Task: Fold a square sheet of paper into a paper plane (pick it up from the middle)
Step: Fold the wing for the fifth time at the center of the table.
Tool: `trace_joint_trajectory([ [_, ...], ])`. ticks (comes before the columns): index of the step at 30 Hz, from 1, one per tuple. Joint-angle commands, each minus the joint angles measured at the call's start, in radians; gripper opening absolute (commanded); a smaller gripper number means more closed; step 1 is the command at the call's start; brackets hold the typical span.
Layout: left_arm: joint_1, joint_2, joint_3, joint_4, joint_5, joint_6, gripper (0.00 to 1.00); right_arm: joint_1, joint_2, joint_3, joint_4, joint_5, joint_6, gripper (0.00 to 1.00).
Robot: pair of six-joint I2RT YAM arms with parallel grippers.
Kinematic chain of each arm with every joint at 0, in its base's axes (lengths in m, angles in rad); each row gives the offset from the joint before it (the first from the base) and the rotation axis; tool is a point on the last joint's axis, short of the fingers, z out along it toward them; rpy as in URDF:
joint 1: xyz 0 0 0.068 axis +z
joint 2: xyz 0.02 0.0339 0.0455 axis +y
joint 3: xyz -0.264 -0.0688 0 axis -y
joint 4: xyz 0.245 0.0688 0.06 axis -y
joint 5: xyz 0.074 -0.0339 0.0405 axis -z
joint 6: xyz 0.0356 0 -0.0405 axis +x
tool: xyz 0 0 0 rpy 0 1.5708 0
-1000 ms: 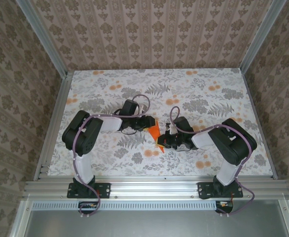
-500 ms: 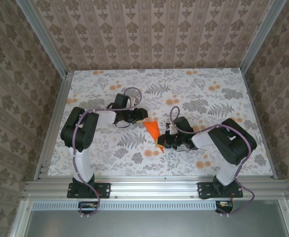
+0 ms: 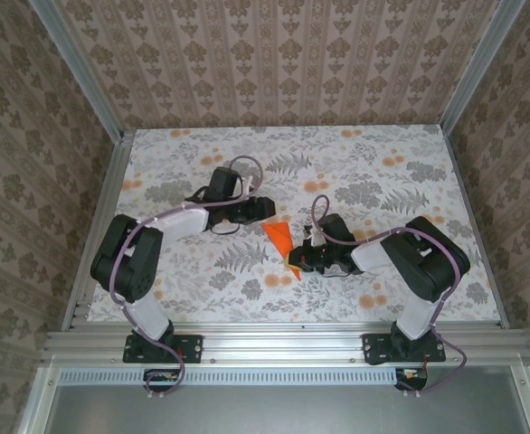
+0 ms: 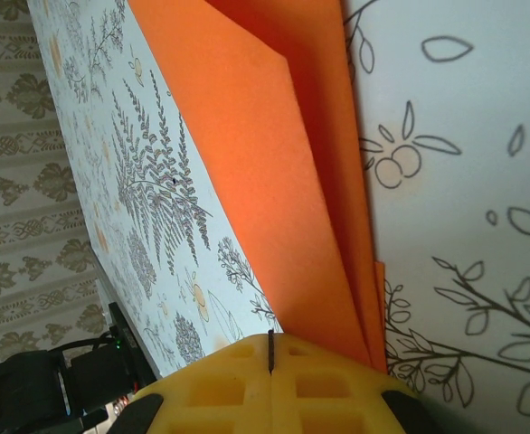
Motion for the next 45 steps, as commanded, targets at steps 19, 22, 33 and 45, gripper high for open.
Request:
trace_joint_trajectory([
  [19, -0.151, 0.100, -0.007, -0.004, -0.087, -0.050, 0.47, 0.009, 0.080, -0.035, -0.190, 0.079, 0.002, 0.02],
  [22, -0.152, 0.120, -0.004, 0.000, -0.089, -0.050, 0.47, 0.009, 0.077, -0.037, -0.186, 0.077, 0.006, 0.02],
  [33, -0.151, 0.174, -0.011, -0.046, -0.128, -0.045, 0.44, 0.011, -0.074, 0.025, -0.269, 0.054, 0.010, 0.06],
  [45, -0.151, 0.195, 0.003, -0.096, -0.144, -0.027, 0.42, 0.019, -0.085, -0.015, -0.355, 0.063, -0.023, 0.06],
])
